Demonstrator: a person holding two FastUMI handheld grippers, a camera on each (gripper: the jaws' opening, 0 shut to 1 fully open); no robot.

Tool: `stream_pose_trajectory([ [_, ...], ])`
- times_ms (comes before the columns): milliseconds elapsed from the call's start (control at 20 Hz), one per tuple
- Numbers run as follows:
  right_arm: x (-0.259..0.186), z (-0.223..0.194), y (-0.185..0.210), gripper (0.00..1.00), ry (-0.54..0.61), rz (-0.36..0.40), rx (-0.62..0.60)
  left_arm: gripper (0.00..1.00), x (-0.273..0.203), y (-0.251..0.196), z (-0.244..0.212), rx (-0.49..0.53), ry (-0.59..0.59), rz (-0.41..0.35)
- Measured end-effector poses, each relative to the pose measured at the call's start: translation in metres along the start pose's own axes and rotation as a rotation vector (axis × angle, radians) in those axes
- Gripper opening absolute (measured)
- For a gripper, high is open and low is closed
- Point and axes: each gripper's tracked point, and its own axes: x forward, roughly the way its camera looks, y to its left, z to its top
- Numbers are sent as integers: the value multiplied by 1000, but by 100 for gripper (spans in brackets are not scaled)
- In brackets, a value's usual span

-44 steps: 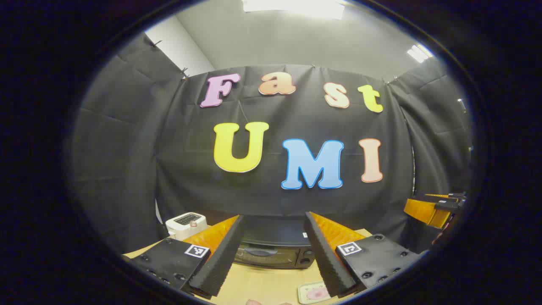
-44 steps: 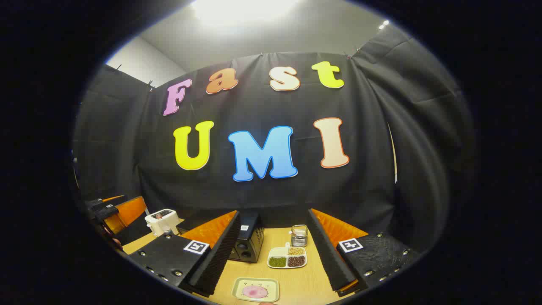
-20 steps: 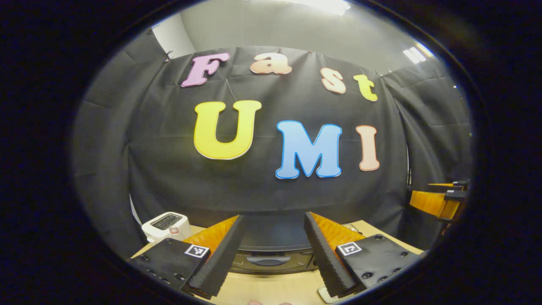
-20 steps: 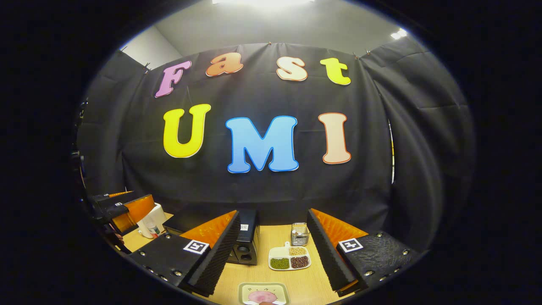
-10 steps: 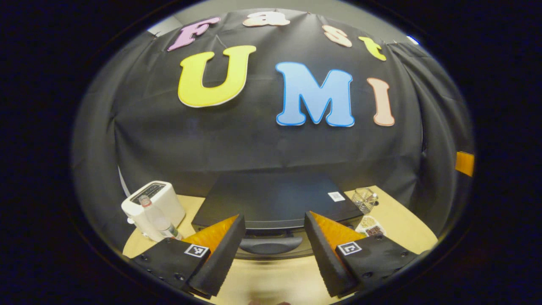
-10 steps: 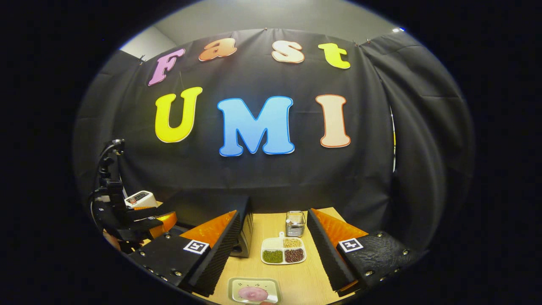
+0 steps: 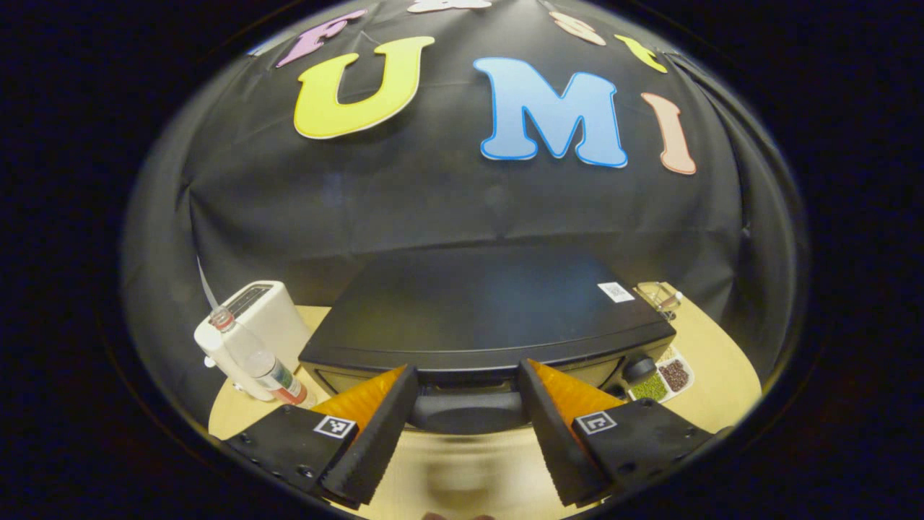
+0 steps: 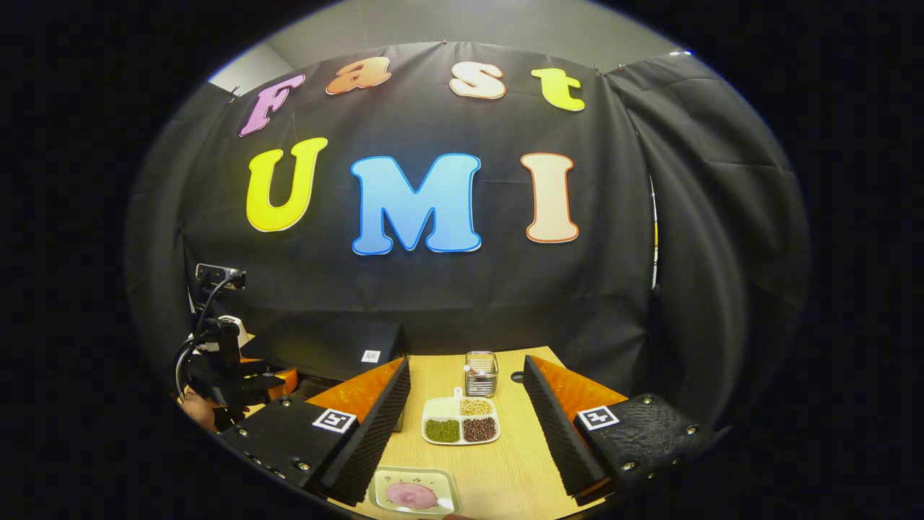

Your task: Open the electric oven with the left hand, put the food in, and close the electric oven.

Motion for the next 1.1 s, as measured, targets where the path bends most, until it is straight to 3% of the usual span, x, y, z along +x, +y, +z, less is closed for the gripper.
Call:
stream_pose_trajectory([
  [150,1,-4,3,96,13,6,14,99,-5,1,-3,-19,4,8],
  [250,-1,-2,9,96,8,18,14,92,-12,1,-8,-11,3,7],
  [300,-2,-3,11,96,6,23,6,98,-17,0,-11,-13,5,4],
  [1100,-23,-29,18,96,71,57,-15,95,-69,-5,-91,-18,49,-50],
])
